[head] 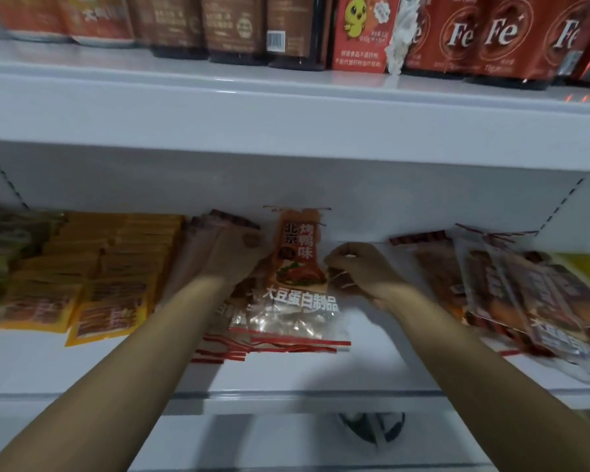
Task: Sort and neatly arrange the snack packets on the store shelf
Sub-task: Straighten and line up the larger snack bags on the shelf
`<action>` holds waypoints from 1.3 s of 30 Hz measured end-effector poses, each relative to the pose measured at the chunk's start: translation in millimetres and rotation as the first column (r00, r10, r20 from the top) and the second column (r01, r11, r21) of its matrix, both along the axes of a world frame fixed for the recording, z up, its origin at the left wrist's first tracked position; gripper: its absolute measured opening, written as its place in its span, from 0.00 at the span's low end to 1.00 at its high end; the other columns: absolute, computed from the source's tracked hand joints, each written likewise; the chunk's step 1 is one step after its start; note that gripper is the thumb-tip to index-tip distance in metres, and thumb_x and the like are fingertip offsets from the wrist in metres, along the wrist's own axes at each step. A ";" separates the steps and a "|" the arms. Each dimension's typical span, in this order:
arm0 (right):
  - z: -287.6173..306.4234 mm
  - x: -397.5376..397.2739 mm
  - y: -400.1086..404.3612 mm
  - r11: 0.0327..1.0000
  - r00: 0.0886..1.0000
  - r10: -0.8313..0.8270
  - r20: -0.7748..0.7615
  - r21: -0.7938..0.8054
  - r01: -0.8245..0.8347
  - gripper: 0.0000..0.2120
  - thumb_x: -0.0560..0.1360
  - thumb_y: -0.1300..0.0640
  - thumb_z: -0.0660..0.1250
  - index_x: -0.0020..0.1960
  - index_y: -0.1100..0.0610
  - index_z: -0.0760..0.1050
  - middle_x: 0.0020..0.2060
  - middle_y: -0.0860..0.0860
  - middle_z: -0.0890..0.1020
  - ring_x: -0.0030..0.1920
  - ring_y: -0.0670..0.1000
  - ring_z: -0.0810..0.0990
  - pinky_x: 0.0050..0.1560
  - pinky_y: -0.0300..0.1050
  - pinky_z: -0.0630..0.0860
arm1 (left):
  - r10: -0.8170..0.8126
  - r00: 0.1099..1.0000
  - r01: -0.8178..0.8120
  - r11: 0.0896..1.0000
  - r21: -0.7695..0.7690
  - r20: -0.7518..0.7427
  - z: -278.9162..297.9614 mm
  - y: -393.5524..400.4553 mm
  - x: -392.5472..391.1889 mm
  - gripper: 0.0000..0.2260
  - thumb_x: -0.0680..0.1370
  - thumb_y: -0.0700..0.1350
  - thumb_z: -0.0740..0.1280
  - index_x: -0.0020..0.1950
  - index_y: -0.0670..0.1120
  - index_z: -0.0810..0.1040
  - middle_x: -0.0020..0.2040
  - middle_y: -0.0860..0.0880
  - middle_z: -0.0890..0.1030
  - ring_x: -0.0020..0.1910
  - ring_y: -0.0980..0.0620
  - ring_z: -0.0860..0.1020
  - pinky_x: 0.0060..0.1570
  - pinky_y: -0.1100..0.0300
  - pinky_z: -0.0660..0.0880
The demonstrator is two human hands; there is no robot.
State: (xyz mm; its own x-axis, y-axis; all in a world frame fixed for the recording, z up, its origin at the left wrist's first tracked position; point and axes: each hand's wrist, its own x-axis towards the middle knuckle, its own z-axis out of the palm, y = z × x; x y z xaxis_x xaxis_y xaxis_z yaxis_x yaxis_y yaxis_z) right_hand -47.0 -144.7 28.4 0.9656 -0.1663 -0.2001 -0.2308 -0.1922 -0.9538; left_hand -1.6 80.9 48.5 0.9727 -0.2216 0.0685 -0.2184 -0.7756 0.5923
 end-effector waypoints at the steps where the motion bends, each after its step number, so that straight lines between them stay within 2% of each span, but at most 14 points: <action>1: -1.1 3.7 4.2 1.000 1.000 -0.004 -0.009 -0.020 0.003 0.06 0.79 0.64 0.69 0.43 0.59 0.80 0.31 0.55 0.83 0.29 0.51 0.82 0.32 0.42 0.78 | 0.053 0.998 -0.053 0.999 0.009 0.031 1.0 1.9 6.5 0.12 0.80 0.50 0.69 0.58 0.45 0.84 0.52 0.52 0.81 0.52 0.54 0.78 0.37 0.79 0.67; 3: -4.5 11.7 13.5 0.997 1.000 -0.019 -0.016 -0.069 0.018 0.06 0.78 0.64 0.70 0.42 0.58 0.81 0.33 0.56 0.83 0.30 0.53 0.81 0.32 0.41 0.78 | 0.119 0.989 -0.127 0.988 0.083 0.090 -1.8 6.5 14.8 0.22 0.74 0.66 0.62 0.53 0.52 0.85 0.51 0.52 0.86 0.53 0.49 0.83 0.51 0.62 0.78; 5: -8.3 18.6 20.4 0.993 0.999 -0.047 -0.015 -0.109 0.045 0.04 0.76 0.63 0.73 0.43 0.59 0.82 0.35 0.59 0.84 0.32 0.55 0.81 0.35 0.46 0.81 | 0.104 0.988 -0.121 0.982 0.147 0.118 -3.4 8.6 14.7 0.24 0.72 0.66 0.59 0.53 0.53 0.85 0.51 0.49 0.87 0.53 0.45 0.83 0.56 0.52 0.79; 7: -12.1 22.4 24.8 0.985 0.997 -0.074 -0.013 -0.159 0.071 0.07 0.74 0.59 0.76 0.50 0.58 0.80 0.39 0.61 0.86 0.32 0.54 0.82 0.36 0.49 0.81 | 0.058 0.985 -0.088 0.979 0.185 0.161 0.7 7.4 7.3 0.16 0.76 0.59 0.64 0.54 0.53 0.86 0.54 0.48 0.86 0.55 0.44 0.83 0.56 0.53 0.78; 11: -18.2 23.1 24.9 0.952 0.997 -0.081 0.003 -0.295 0.078 0.23 0.74 0.52 0.77 0.63 0.53 0.70 0.41 0.55 0.85 0.27 0.47 0.79 0.26 0.39 0.74 | 0.009 0.982 -0.045 0.982 0.186 0.191 1.1 9.0 6.4 0.10 0.78 0.52 0.68 0.56 0.53 0.85 0.56 0.48 0.86 0.55 0.46 0.82 0.51 0.58 0.76; 15: -25.8 24.0 16.8 0.922 0.997 -0.067 0.023 -0.381 0.071 0.21 0.74 0.47 0.76 0.61 0.51 0.72 0.40 0.53 0.83 0.26 0.43 0.78 0.26 0.37 0.72 | -0.029 0.994 0.015 0.992 0.122 0.110 -3.6 4.9 4.5 0.11 0.80 0.46 0.69 0.61 0.47 0.83 0.60 0.46 0.83 0.61 0.46 0.79 0.41 0.70 0.59; 19: -29.1 23.3 -0.7 0.883 0.997 -0.067 0.042 -0.463 0.079 0.14 0.77 0.48 0.71 0.59 0.51 0.74 0.42 0.53 0.84 0.33 0.47 0.81 0.35 0.41 0.74 | -0.057 0.977 0.019 0.983 0.182 0.207 -0.9 -4.9 3.2 0.09 0.80 0.43 0.65 0.57 0.44 0.82 0.55 0.47 0.83 0.56 0.45 0.80 0.41 0.66 0.59; 23: -25.7 14.5 -23.1 0.836 0.997 -0.072 0.041 -0.542 0.083 0.12 0.76 0.49 0.72 0.56 0.50 0.74 0.41 0.53 0.85 0.37 0.50 0.82 0.45 0.48 0.81 | -0.279 0.945 0.256 0.955 0.150 0.167 1.6 -36.4 6.1 0.14 0.72 0.50 0.61 0.54 0.54 0.81 0.54 0.54 0.83 0.57 0.49 0.80 0.61 0.52 0.75; 28: -10.7 -13.1 -77.3 0.628 0.987 -0.129 0.091 -0.763 0.152 0.14 0.76 0.53 0.68 0.61 0.52 0.74 0.40 0.53 0.83 0.44 0.54 0.81 0.47 0.49 0.78 | -0.430 0.902 0.408 0.880 0.242 0.043 2.6 -93.0 -8.1 0.16 0.80 0.50 0.67 0.67 0.50 0.78 0.65 0.48 0.77 0.66 0.47 0.75 0.68 0.54 0.67; 31: 0.3 -33.0 -125.8 0.451 0.957 -0.237 0.168 -0.853 0.262 0.13 0.77 0.50 0.64 0.60 0.51 0.75 0.50 0.55 0.84 0.53 0.60 0.82 0.50 0.52 0.78 | -0.488 0.872 0.475 0.860 0.186 0.031 -2.5 -127.4 -9.6 0.15 0.80 0.49 0.67 0.67 0.51 0.78 0.67 0.48 0.77 0.68 0.47 0.74 0.68 0.57 0.65; 33: 4.2 -49.7 -154.5 0.325 0.946 -0.297 0.128 -0.918 0.227 0.22 0.77 0.42 0.56 0.65 0.51 0.73 0.59 0.57 0.81 0.60 0.62 0.79 0.57 0.55 0.77 | -0.522 0.853 0.519 0.849 0.096 0.002 -3.1 -153.6 -16.0 0.15 0.81 0.46 0.66 0.67 0.47 0.79 0.67 0.48 0.79 0.66 0.48 0.76 0.64 0.61 0.67; 34: 2.1 -57.3 -169.7 0.269 0.938 -0.332 0.098 -0.943 0.194 0.27 0.75 0.39 0.51 0.67 0.52 0.72 0.63 0.58 0.80 0.63 0.62 0.77 0.61 0.57 0.75 | -0.542 0.840 0.542 0.840 0.027 -0.019 -3.4 -168.3 -20.3 0.14 0.81 0.43 0.66 0.65 0.45 0.81 0.65 0.47 0.81 0.64 0.47 0.78 0.62 0.61 0.69; 36: -6.1 -74.8 -192.4 0.245 0.914 -0.403 0.059 -0.955 0.169 0.31 0.77 0.37 0.55 0.72 0.54 0.71 0.67 0.63 0.76 0.67 0.66 0.74 0.67 0.61 0.71 | -0.577 0.812 0.569 0.816 -0.103 -0.084 -4.0 -198.3 -32.3 0.10 0.78 0.39 0.64 0.55 0.42 0.84 0.55 0.44 0.85 0.55 0.45 0.82 0.57 0.55 0.77; 39: -18.1 -95.7 -214.2 0.335 0.876 -0.477 -0.065 -0.935 0.114 0.38 0.76 0.30 0.50 0.79 0.50 0.62 0.73 0.62 0.71 0.72 0.65 0.70 0.70 0.63 0.69 | -0.603 0.773 0.545 0.791 -0.280 -0.199 -14.3 -244.5 -44.9 0.07 0.73 0.40 0.65 0.39 0.41 0.81 0.36 0.47 0.81 0.37 0.49 0.79 0.43 0.54 0.75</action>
